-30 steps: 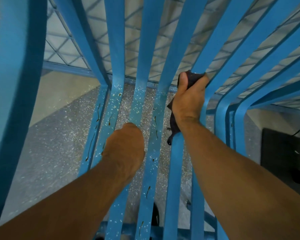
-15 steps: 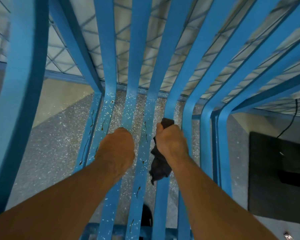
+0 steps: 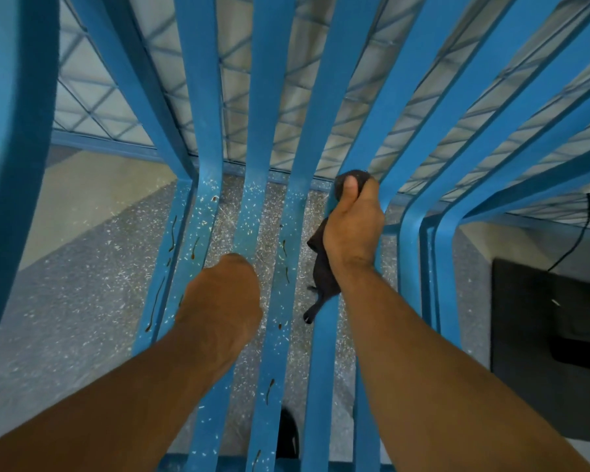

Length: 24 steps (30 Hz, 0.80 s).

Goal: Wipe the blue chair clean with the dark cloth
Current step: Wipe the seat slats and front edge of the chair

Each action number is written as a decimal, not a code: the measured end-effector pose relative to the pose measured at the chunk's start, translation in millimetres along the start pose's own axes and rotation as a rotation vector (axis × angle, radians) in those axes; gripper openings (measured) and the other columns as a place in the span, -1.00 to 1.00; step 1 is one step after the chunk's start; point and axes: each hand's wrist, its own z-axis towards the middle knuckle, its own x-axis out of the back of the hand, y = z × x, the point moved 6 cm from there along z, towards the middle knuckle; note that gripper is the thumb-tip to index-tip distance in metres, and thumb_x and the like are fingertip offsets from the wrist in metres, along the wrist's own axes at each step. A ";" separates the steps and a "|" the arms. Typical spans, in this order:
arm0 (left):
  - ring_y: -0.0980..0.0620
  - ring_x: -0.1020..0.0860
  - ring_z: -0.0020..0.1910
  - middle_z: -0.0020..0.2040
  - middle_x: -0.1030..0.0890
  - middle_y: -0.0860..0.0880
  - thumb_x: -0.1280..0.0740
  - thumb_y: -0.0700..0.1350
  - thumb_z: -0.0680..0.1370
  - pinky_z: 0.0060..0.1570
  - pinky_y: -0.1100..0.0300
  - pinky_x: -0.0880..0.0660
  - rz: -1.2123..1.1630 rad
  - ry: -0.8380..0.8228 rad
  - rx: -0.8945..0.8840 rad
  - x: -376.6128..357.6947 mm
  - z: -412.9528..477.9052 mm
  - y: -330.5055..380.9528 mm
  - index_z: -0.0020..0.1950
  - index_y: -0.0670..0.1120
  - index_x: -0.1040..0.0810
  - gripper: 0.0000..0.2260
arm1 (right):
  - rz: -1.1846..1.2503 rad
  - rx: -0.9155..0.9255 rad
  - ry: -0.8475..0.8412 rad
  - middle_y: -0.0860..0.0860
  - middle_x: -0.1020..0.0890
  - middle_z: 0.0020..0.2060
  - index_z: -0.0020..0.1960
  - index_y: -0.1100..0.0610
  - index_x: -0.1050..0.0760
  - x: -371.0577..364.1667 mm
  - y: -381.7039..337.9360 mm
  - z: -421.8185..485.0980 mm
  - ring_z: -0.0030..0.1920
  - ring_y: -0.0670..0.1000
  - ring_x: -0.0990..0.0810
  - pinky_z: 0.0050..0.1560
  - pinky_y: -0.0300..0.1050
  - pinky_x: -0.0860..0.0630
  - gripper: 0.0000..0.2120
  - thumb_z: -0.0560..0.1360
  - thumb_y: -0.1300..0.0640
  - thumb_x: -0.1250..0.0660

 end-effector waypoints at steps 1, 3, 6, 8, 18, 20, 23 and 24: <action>0.13 -0.31 -0.43 -0.35 -0.34 0.05 -0.33 -0.11 0.57 -0.47 0.28 -0.25 0.006 -0.002 0.000 -0.3 -0.1 0.0 -0.02 -0.09 -0.31 -0.81 | -0.001 -0.007 0.028 0.09 -0.60 -0.05 0.19 0.18 -0.42 1.7 -0.3 0.4 -0.08 0.08 -0.55 -0.12 -0.05 -0.49 -0.65 0.67 -0.04 -0.03; 0.13 -0.32 -0.42 -0.35 -0.34 0.05 -0.34 -0.11 0.56 -0.45 0.29 -0.27 0.011 -0.012 -0.005 0.1 -0.3 0.8 -0.02 -0.10 -0.32 -0.81 | -0.009 -0.110 0.034 0.05 -0.54 -0.12 0.18 0.22 -0.41 1.8 2.8 1.3 -0.14 0.05 -0.50 -0.18 -0.11 -0.41 -0.63 0.68 -0.03 0.01; 0.16 -0.29 -0.45 -0.35 -0.34 0.05 -0.37 -0.11 0.55 -0.53 0.34 -0.18 0.007 0.003 -0.003 1.9 -2.2 0.6 -0.09 -0.08 -0.26 -0.74 | -0.059 -0.307 -0.033 0.14 -0.60 -0.07 0.11 0.26 -0.46 -0.4 11.8 1.2 -0.07 0.15 -0.60 -0.14 -0.07 -0.49 -0.59 0.68 -0.01 0.03; 0.17 -0.29 -0.45 -0.36 -0.34 0.05 -0.37 -0.10 0.55 -0.54 0.35 -0.15 0.002 0.005 -0.006 2.9 -4.3 1.1 -0.10 -0.07 -0.26 -0.73 | -0.158 -0.339 -0.142 0.18 -0.63 0.01 0.06 0.27 -0.50 -1.3 16.7 -5.4 -0.04 0.16 -0.60 -0.14 -0.11 -0.45 -0.58 0.68 0.00 0.02; 0.15 -0.33 -0.43 -0.34 -0.38 0.03 -0.35 -0.15 0.56 -0.49 0.30 -0.23 -0.012 -0.027 -0.019 4.3 -4.4 2.5 -0.04 -0.13 -0.40 -0.86 | -0.338 -0.337 -0.529 0.03 -0.58 -0.15 0.24 0.16 -0.34 30.1 42.1 -117.5 -0.23 0.00 -0.61 -0.30 -0.07 -0.61 -0.69 0.68 -0.02 0.01; 0.14 -0.34 -0.42 -0.34 -0.39 0.02 -0.36 -0.16 0.55 -0.49 0.29 -0.22 -0.020 -0.024 -0.020 5.3 -5.7 3.3 -0.07 -0.12 -0.37 -0.84 | -0.411 -0.229 -0.557 0.07 -0.59 0.05 0.44 0.16 -0.22 39.2 41.8 -141.8 -0.06 0.07 -0.64 -0.09 -0.02 -0.63 -0.59 0.67 -0.01 0.02; 0.13 -0.33 -0.42 -0.34 -0.37 0.02 -0.36 -0.16 0.55 -0.44 0.28 -0.27 -0.009 -0.023 -0.037 4.8 -5.4 3.9 -0.07 -0.12 -0.37 -0.83 | -0.491 -0.052 -0.544 0.14 -0.43 0.37 0.57 0.21 0.04 37.7 38.7 -142.9 0.16 0.15 -0.57 0.11 0.00 -0.56 -0.46 0.67 0.05 -0.01; 0.13 -0.32 -0.42 -0.34 -0.37 0.03 -0.36 -0.16 0.55 -0.43 0.28 -0.28 -0.002 -0.024 -0.043 4.8 -5.1 4.1 -0.07 -0.12 -0.36 -0.83 | -0.492 0.001 -0.531 0.17 -0.39 0.41 0.57 0.23 0.04 34.1 35.4 -137.0 0.18 0.18 -0.56 0.13 0.03 -0.56 -0.45 0.67 0.05 -0.01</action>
